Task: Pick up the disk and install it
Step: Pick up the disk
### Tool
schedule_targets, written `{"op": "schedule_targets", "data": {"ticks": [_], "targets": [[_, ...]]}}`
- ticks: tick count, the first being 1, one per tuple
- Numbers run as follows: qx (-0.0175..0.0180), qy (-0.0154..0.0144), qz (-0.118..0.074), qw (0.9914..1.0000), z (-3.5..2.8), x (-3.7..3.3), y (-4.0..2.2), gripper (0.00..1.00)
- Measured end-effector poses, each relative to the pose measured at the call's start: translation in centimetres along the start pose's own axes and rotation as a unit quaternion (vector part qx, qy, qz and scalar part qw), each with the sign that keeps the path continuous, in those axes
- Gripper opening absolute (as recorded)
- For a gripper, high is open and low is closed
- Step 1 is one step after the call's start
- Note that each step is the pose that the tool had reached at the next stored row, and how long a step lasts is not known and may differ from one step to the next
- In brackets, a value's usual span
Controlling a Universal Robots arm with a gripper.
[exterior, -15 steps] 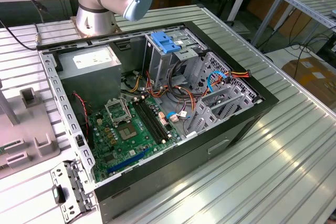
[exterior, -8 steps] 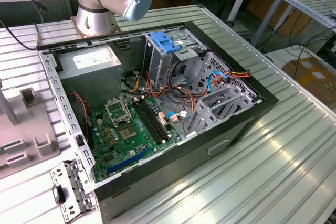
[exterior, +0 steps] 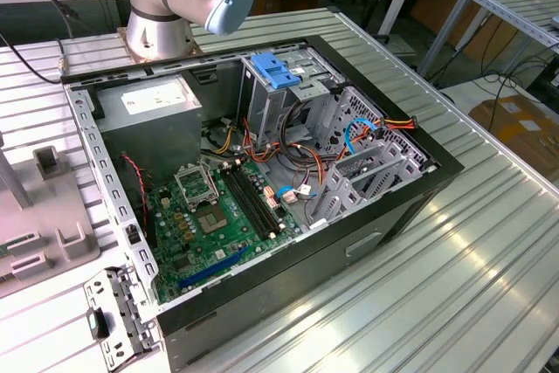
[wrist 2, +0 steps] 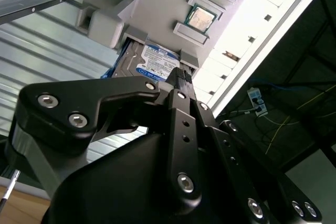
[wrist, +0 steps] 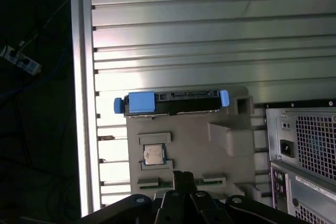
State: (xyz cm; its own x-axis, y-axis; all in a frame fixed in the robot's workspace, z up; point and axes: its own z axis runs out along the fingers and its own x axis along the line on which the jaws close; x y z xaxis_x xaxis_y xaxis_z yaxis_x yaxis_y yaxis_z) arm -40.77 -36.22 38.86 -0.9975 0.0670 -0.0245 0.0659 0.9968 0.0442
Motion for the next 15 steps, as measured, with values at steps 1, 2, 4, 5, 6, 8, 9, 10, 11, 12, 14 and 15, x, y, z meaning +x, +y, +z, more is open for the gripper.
{"op": "schedule_targets", "data": {"ticks": [1,2,4,5,6,8,9,10,11,12,14,15], "targets": [[0.0,0.0001,-0.001,1.0,0.0,0.0,0.0,0.11],[-0.0001,0.0001,-0.003,1.0,0.0,0.0,0.0,0.11],[-0.0002,0.0003,-0.006,0.99998,0.0,0.0,0.0,0.11],[-0.0002,0.0003,-0.008,0.99997,0.0,0.0,0.0,0.11],[-0.0002,0.0004,-0.01,0.99995,0.0,0.0,0.0,0.11],[-0.0004,0.0007,-0.015,0.99989,0.0,0.0,0.0,0.11],[-0.0004,0.0008,-0.017,0.99986,0.0,0.0,0.0,0.11],[-0.0004,0.0008,-0.019,0.99983,0.0,0.0,0.0,0.11],[-0.0005,0.0009,-0.02,0.99979,0.0,0.0,0.0,0.11],[-0.0005,0.0009,-0.022,0.99976,0.0,0.0,0.0,0.11],[-0.0006,0.0011,-0.025,0.9997,0.0,0.0,0.0,0.11],[-0.0007,0.0012,-0.027,0.99963,0.0,0.0,0.0,0.11]]}}
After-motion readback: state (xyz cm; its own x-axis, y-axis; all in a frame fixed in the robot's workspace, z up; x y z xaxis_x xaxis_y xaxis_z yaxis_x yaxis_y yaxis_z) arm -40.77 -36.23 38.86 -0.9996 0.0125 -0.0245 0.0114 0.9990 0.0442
